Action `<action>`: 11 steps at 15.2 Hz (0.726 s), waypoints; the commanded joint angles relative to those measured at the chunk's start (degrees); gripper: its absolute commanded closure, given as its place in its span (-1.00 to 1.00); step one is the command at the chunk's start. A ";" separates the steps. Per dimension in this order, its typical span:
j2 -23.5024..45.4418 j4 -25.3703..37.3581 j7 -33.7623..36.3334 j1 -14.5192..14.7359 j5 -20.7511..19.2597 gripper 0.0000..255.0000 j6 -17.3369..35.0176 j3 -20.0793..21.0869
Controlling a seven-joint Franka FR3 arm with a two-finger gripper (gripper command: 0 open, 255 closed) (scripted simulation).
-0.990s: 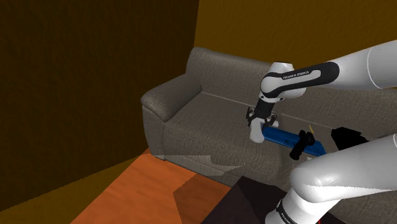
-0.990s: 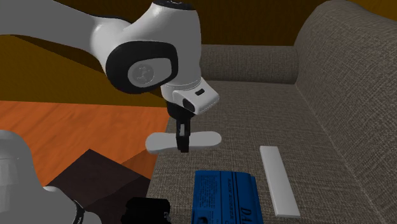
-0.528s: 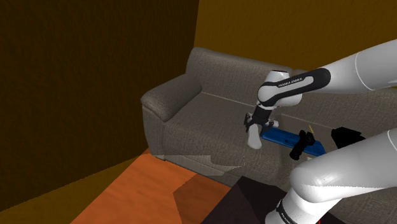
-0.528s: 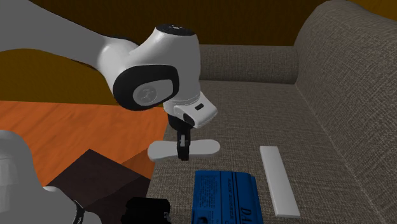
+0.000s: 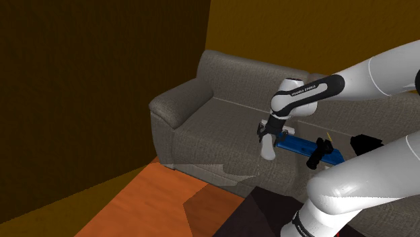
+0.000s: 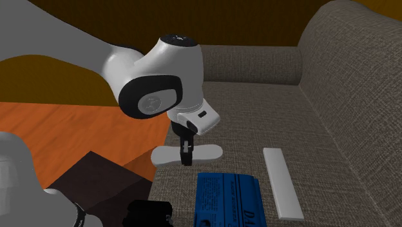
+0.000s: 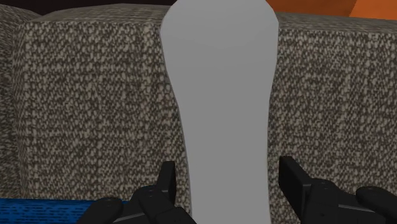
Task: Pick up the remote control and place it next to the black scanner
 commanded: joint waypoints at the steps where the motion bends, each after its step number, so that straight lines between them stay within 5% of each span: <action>1: 0.02 0.01 0.00 0.00 0.00 1.00 0.03 0.00; 2: 0.02 0.01 0.00 0.00 0.00 1.00 0.03 0.00; 3: 0.01 0.01 0.00 0.00 0.00 -1.00 0.03 0.00; 8: 0.01 0.01 0.00 0.01 0.00 -1.00 0.03 0.00; 11: -4.09 3.17 0.27 -0.19 -0.02 -1.00 -7.21 0.76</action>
